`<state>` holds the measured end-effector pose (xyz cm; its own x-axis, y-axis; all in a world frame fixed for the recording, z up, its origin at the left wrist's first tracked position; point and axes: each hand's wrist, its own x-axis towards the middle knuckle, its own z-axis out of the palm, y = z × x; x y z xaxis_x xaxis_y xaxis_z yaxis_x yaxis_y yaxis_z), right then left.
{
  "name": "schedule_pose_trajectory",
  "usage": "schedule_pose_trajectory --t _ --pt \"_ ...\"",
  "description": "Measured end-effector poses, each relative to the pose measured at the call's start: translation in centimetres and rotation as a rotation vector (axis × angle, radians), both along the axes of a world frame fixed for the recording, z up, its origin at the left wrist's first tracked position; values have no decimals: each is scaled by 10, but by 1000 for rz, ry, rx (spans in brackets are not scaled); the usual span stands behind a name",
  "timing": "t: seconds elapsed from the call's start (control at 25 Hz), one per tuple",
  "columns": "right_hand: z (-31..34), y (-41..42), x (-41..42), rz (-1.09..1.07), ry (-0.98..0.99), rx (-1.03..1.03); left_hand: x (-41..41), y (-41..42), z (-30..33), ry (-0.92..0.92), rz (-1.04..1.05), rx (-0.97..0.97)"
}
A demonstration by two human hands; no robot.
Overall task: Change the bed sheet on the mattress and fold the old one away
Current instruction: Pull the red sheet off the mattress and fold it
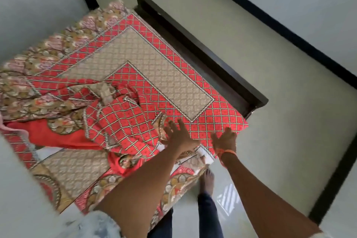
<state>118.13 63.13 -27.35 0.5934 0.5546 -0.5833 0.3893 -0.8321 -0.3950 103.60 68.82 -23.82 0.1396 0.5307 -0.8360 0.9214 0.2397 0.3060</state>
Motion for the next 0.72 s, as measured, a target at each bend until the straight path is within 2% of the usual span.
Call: schedule_pose_trajectory --t 0.08,0.24,0.32,0.4,0.52,0.6,0.68,0.72 --pt "-42 19 34 -232 32 -27 31 15 -31 35 182 -115" --pt "-95 52 89 -701 87 7 67 20 -81 159 379 -154" --pt "-105 60 109 -801 68 -13 77 23 -97 207 430 -153" --pt "-106 61 123 -691 12 -32 80 23 -100 249 419 -126" --pt "-77 60 125 -376 -109 -57 78 23 -95 152 441 -115" --pt "-56 53 107 -187 -139 36 73 28 -77 135 404 -187" --pt "-33 43 51 201 -24 148 69 52 -40 -100 474 -419" --pt "-24 37 9 435 75 181 64 63 -21 -204 478 -458"
